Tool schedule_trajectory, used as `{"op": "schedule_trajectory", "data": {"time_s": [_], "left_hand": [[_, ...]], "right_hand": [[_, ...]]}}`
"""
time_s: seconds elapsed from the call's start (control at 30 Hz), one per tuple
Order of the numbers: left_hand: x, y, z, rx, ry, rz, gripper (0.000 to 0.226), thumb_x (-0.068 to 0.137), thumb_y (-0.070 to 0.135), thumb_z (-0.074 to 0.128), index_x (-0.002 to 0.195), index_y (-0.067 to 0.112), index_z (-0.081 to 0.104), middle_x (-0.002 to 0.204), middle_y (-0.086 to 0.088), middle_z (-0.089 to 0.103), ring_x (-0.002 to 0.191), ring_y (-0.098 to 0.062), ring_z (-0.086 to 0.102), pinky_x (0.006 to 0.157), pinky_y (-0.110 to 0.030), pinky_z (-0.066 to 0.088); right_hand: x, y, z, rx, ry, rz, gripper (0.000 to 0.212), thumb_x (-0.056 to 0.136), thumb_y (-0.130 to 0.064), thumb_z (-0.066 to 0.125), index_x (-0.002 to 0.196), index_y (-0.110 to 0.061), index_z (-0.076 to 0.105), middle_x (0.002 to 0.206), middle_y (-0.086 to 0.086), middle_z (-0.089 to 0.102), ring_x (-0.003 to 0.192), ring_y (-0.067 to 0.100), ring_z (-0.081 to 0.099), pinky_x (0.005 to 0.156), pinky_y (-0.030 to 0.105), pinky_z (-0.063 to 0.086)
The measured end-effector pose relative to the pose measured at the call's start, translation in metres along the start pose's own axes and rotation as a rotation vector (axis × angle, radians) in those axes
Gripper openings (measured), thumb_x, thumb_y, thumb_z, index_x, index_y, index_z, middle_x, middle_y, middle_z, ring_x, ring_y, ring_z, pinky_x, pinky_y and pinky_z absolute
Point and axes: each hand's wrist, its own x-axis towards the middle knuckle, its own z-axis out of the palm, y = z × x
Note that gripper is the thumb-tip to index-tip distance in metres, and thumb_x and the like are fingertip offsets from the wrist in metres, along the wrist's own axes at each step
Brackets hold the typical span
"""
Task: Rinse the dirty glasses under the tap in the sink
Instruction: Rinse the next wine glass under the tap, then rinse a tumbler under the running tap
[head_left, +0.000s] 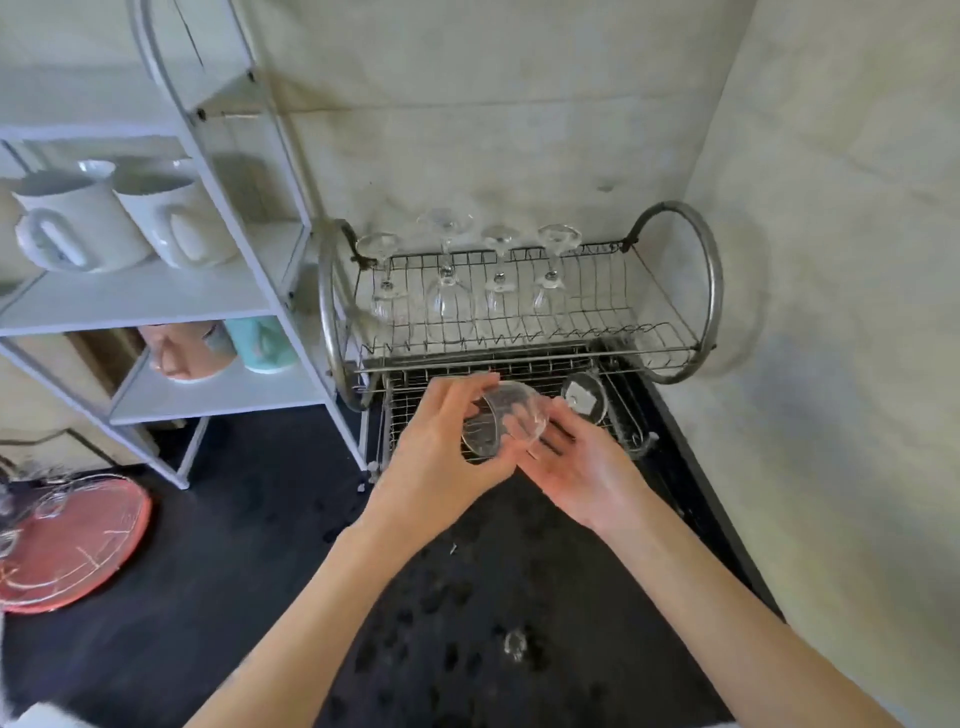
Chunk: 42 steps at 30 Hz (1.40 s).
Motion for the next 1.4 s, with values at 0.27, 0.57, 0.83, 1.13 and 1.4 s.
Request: {"op": "schedule_trajectory", "data": {"time_s": [0.27,0.57,0.83,1.13,1.4], "left_hand": [[0.091,0.021,0.031,0.164,-0.113,-0.007,0.064,0.086,0.04,0.061,0.139,0.02,0.032,0.14,0.003,0.044,0.128,-0.01,0.038,0.108,-0.027,0.027],[0.091,-0.026,0.054,0.7,-0.489,-0.079,0.071,0.095,0.055,0.028,0.147,0.029,-0.012,0.156,-0.005,-0.019,0.141,-0.028,-0.022,0.111,-0.051,-0.013],[0.088,-0.029,0.057,0.782,-0.503,-0.06,0.074,0.095,0.055,0.028,0.144,0.029,-0.02,0.154,-0.006,-0.025,0.14,-0.027,-0.026,0.112,-0.052,-0.013],[0.089,-0.03,0.057,0.773,-0.519,-0.064,0.075,0.095,0.053,0.03,0.14,0.031,-0.025,0.153,-0.006,-0.026,0.14,-0.026,-0.026,0.109,-0.049,-0.017],[0.091,-0.029,0.051,0.704,-0.525,-0.053,0.07,0.096,0.052,0.032,0.147,0.032,-0.012,0.155,-0.003,-0.02,0.141,-0.023,-0.023,0.113,-0.046,-0.013]], "right_hand": [[0.009,-0.122,0.028,-0.829,0.171,-0.655,0.013,0.094,-0.02,0.051,0.091,-0.017,0.064,0.093,-0.001,0.067,0.091,0.017,0.066,0.081,0.031,0.056],[0.11,-0.17,0.014,-1.475,0.386,-0.885,0.024,0.098,-0.019,0.047,0.111,-0.01,0.066,0.109,0.004,0.068,0.072,0.003,0.052,0.077,0.016,0.04],[0.14,-0.163,-0.003,-1.498,0.374,-0.819,0.024,0.097,-0.017,0.048,0.105,-0.004,0.067,0.104,0.01,0.069,0.099,0.023,0.062,0.088,0.032,0.045],[0.143,-0.161,-0.008,-1.522,0.355,-0.795,0.025,0.097,-0.019,0.049,0.108,-0.006,0.068,0.091,0.005,0.067,0.069,0.006,0.051,0.074,0.021,0.037],[0.124,-0.157,-0.001,-1.597,0.364,-0.643,0.048,0.097,-0.033,0.046,0.138,-0.007,0.043,0.14,0.012,0.048,0.129,0.024,0.045,0.107,0.035,0.034]]}}
